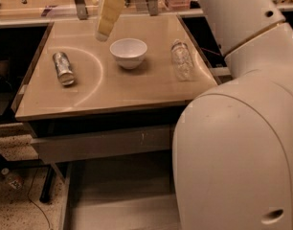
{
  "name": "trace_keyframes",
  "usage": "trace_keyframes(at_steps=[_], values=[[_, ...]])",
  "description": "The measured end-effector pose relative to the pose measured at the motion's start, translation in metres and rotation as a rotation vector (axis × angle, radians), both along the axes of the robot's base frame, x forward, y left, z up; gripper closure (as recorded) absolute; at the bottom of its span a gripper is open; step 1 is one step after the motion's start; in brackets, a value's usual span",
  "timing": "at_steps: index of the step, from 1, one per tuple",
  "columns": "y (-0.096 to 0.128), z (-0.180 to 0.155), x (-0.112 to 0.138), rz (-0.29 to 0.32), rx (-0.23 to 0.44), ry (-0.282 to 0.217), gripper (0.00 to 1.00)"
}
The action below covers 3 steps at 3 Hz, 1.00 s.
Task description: Place redbull can into middle drawer
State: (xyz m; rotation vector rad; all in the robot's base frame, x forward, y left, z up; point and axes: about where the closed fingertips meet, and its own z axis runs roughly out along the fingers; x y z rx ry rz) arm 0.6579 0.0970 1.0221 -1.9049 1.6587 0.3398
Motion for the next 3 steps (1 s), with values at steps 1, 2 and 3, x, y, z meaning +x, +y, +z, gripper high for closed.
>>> trace_keyframes(at_steps=[1, 2, 3], values=[[0.057, -0.031, -0.013, 0.107, 0.000, 0.057, 0.00], [0.097, -0.062, -0.026, 0.165, -0.025, 0.126, 0.00], [0.100, -0.063, -0.025, 0.164, -0.022, 0.124, 0.00]])
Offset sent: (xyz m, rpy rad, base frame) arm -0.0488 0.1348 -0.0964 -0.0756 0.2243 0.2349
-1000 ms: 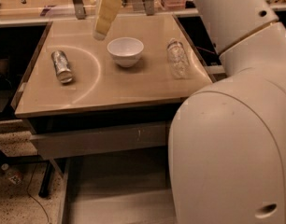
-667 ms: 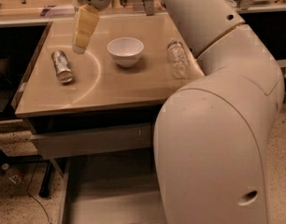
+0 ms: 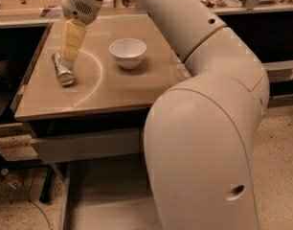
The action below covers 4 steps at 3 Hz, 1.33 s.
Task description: Place redbull can into middle drawer
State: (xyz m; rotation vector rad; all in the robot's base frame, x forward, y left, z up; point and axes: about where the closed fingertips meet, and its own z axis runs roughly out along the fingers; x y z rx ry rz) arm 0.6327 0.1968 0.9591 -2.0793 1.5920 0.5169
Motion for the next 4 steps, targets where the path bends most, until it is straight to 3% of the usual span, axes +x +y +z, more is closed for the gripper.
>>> trace_keyframes(at_steps=[1, 2, 3, 4], values=[[0.002, -0.017, 0.012, -0.096, -0.107, 0.014, 0.00], [-0.003, -0.040, 0.036, -0.295, -0.281, 0.025, 0.00], [-0.001, -0.041, 0.043, -0.346, -0.275, 0.027, 0.00], [0.004, -0.043, 0.047, -0.348, -0.264, 0.019, 0.00]])
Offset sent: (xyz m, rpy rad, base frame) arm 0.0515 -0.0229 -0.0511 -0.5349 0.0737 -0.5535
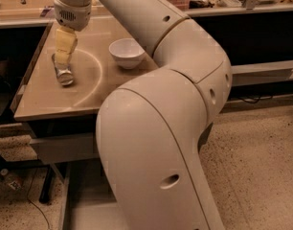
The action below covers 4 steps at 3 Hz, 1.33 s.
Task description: Place redbull can into middle drawer
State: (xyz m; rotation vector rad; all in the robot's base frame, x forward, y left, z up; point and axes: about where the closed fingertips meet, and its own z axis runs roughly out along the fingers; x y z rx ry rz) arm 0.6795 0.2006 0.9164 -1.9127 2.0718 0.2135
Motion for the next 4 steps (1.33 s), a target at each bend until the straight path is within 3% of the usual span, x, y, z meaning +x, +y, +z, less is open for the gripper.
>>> trace_keyframes(at_steps=[1, 2, 4], values=[[0.026, -0.015, -0.001, -0.004, 0.041, 0.019, 0.00], [0.037, -0.028, 0.001, -0.037, 0.088, 0.064, 0.00], [0.042, -0.031, 0.001, -0.025, 0.094, 0.059, 0.00]])
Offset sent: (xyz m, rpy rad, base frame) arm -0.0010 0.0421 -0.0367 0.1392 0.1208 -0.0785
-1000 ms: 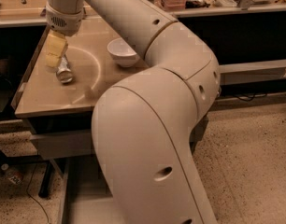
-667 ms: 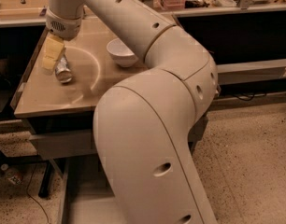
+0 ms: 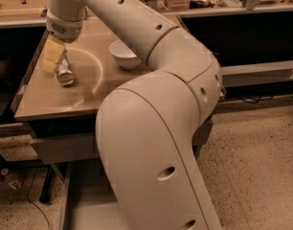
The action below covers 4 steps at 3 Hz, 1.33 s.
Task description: Place redbull can into middle drawer
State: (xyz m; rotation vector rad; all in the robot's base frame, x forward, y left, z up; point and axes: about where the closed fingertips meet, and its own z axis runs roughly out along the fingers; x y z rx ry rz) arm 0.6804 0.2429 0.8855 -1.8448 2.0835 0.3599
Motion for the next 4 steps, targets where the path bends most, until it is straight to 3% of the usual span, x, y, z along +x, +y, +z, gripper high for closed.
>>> trace_keyframes(at_steps=[2, 4], values=[[0.029, -0.028, 0.012, -0.008, -0.094, 0.016, 0.00], [0.030, -0.037, 0.017, -0.018, -0.065, 0.030, 0.00]])
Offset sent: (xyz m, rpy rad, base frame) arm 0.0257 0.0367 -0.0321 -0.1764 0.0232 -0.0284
